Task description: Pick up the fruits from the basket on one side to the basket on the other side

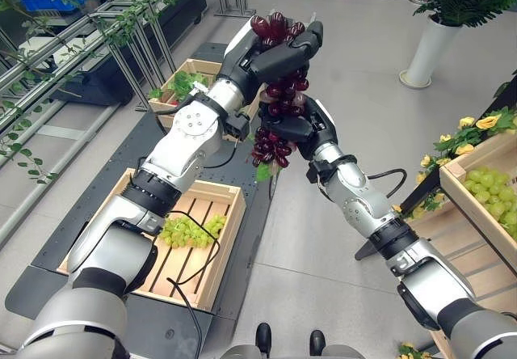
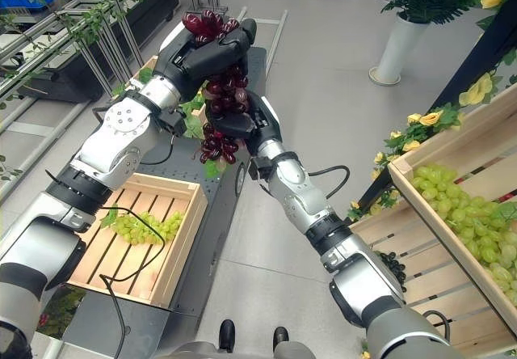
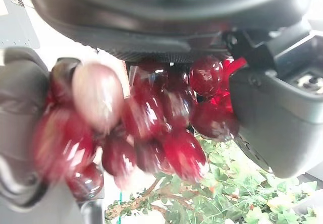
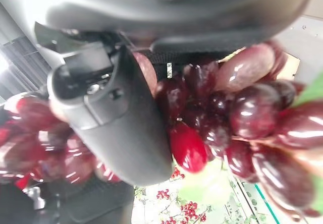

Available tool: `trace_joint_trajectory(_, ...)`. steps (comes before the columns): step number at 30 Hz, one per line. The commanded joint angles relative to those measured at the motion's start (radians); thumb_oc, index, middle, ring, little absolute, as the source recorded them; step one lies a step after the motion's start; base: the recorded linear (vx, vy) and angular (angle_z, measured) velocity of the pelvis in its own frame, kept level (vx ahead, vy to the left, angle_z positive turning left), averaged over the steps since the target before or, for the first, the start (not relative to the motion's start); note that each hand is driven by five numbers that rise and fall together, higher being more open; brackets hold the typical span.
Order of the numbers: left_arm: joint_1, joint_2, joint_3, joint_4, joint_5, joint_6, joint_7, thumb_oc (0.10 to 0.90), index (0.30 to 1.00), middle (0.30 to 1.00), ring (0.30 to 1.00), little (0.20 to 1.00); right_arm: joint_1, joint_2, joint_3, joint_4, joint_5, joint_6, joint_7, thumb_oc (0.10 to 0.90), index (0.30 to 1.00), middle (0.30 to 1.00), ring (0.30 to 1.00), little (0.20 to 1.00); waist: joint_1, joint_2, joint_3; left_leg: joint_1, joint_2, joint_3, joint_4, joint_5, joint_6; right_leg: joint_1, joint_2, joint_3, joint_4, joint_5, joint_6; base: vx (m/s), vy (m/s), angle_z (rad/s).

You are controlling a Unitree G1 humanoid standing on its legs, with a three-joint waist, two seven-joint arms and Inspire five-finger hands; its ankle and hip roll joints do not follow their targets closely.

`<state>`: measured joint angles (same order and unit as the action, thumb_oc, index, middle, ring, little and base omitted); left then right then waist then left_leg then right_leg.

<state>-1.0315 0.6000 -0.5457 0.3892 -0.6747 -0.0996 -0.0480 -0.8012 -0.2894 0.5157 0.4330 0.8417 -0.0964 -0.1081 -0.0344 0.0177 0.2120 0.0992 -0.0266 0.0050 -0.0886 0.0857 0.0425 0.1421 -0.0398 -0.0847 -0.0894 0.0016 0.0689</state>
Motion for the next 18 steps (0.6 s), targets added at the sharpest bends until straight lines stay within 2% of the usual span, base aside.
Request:
trace_joint_trajectory(1, -0.181, -0.019, -0.008, 0.085, -0.021, -0.114, 0.026, 0.400, 0.300, 0.300, 0.300, 0.300, -0.113, 0.044, -0.064, 0.006, 0.029, -0.171, -0.006, 0.400, 0.300, 0.300, 0.300, 0.300, 0.028, 0.017, -0.197, 0.023, -0.014, -0.012, 0.001, -0.158, -0.043, -0.004, 0.011, -0.028, 0.002, -0.037, -0.018, 0.00, 0.000, 0.00)
trace_joint_trajectory(5, -0.164, -0.006, -0.012, 0.090, 0.007, -0.103, 0.002, 0.400, 0.300, 0.300, 0.300, 0.300, -0.102, 0.030, -0.076, -0.002, 0.001, -0.179, -0.026, 0.400, 0.300, 0.300, 0.300, 0.300, 0.027, 0.014, -0.198, 0.024, -0.012, -0.009, 0.001, -0.159, -0.042, -0.005, 0.013, -0.023, 0.002, -0.037, -0.017, 0.00, 0.000, 0.00)
trace_joint_trajectory(6, -0.150, 0.004, -0.007, 0.087, 0.001, -0.094, -0.003, 0.554, 0.531, 0.531, 0.531, 0.531, -0.094, 0.023, -0.080, -0.009, -0.019, -0.185, -0.033, 0.400, 0.300, 0.300, 0.300, 0.300, 0.026, 0.014, -0.198, 0.024, -0.012, -0.007, 0.001, -0.158, -0.042, -0.005, 0.014, -0.020, 0.002, -0.037, -0.017, 0.00, 0.000, 0.00)
trace_joint_trajectory(7, -0.145, 0.007, -0.004, 0.086, -0.002, -0.090, -0.007, 0.598, 0.596, 0.596, 0.596, 0.596, -0.091, 0.021, -0.081, -0.012, -0.023, -0.187, -0.034, 0.400, 0.300, 0.300, 0.300, 0.300, 0.026, 0.014, -0.198, 0.024, -0.012, -0.007, 0.001, -0.158, -0.042, -0.006, 0.014, -0.019, 0.002, -0.037, -0.018, 0.00, 0.000, 0.00)
trace_joint_trajectory(8, -0.132, 0.014, 0.004, 0.087, -0.005, -0.085, -0.008, 0.726, 0.789, 0.789, 0.789, 0.789, -0.084, 0.016, -0.085, -0.020, -0.028, -0.188, -0.035, 0.400, 0.300, 0.300, 0.300, 0.300, 0.025, 0.014, -0.197, 0.023, -0.012, -0.006, 0.001, -0.157, -0.042, -0.007, 0.015, -0.016, 0.002, -0.036, -0.018, 0.00, 0.000, 0.00)
trace_joint_trajectory(9, -0.127, 0.016, 0.007, 0.086, -0.005, -0.084, -0.007, 0.800, 0.900, 0.900, 0.900, 0.900, -0.081, 0.014, -0.087, -0.024, -0.029, -0.188, -0.035, 0.400, 0.300, 0.300, 0.300, 0.300, 0.025, 0.014, -0.197, 0.024, -0.011, -0.005, 0.001, -0.157, -0.042, -0.007, 0.016, -0.015, 0.002, -0.036, -0.018, 0.00, 0.000, 0.00)
trace_joint_trajectory(18, 0.091, 0.042, 0.141, 0.112, 0.056, -0.122, -0.052, 0.800, 0.900, 0.900, 0.900, 0.900, 0.048, -0.023, -0.162, -0.110, -0.090, -0.194, -0.019, 0.400, 0.300, 0.300, 0.300, 0.300, 0.019, 0.007, -0.185, 0.026, -0.008, 0.005, 0.001, -0.158, -0.041, -0.011, 0.021, -0.004, 0.002, -0.031, -0.019, 0.01, -0.003, -0.05)
